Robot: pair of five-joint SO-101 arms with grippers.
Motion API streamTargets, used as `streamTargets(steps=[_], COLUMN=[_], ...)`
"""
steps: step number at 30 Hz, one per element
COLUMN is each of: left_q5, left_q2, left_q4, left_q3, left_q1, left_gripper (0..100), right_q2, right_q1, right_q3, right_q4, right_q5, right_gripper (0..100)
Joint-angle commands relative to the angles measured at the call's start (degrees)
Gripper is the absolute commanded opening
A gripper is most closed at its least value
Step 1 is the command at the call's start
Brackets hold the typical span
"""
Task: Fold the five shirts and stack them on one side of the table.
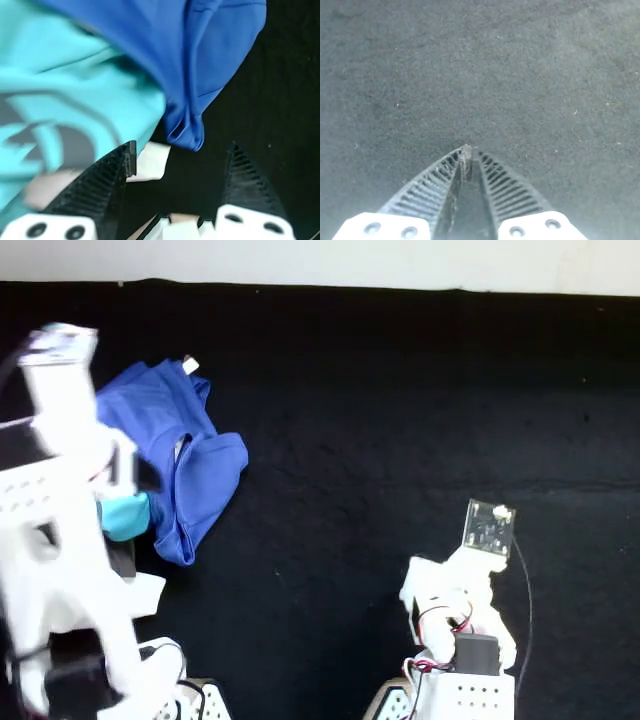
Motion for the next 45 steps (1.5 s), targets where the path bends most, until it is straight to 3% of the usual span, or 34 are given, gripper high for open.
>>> streamTargets(steps=[1,4,12,15,18,23,33,40,45], left_q5=[4.4,7.0,9.7,9.7,9.7,9.7,9.7,9.7,9.6], left_q2=[6.5,13.2,31.4,36.6,40.5,42.9,41.8,42.3,42.3], left_q4=[-7.4,-12.3,-21.7,-19.3,-14.2,-6.7,11.8,10.5,4.3], left_q3=[2.2,0.2,-8.4,-13.3,-19.0,-30.3,-66.7,-91.4,-95.8], left_q1=[5.9,8.1,8.5,9.0,11.4,16.0,34.9,49.6,57.7], left_gripper=[28,28,28,22,0,1,1,1,1], right_q2=[0.1,0.1,0.1,0.1,0.7,0.7,0.7,0.7,0.7], right_q1=[0.0,0.0,3.2,3.3,3.1,3.2,3.2,3.2,3.2], right_q3=[7.4,7.4,7.4,7.9,7.9,7.9,7.9,7.9,7.9], right_q4=[-1.1,-1.3,-1.0,-1.1,-1.1,-0.9,-0.9,-0.9,-0.9], right_q5=[4.8,6.9,6.9,6.9,6.9,6.9,7.0,6.9,6.9], right_gripper=[18.5,27.6,28.5,28.5,28.5,28.5,28.5,28.5,28.5])
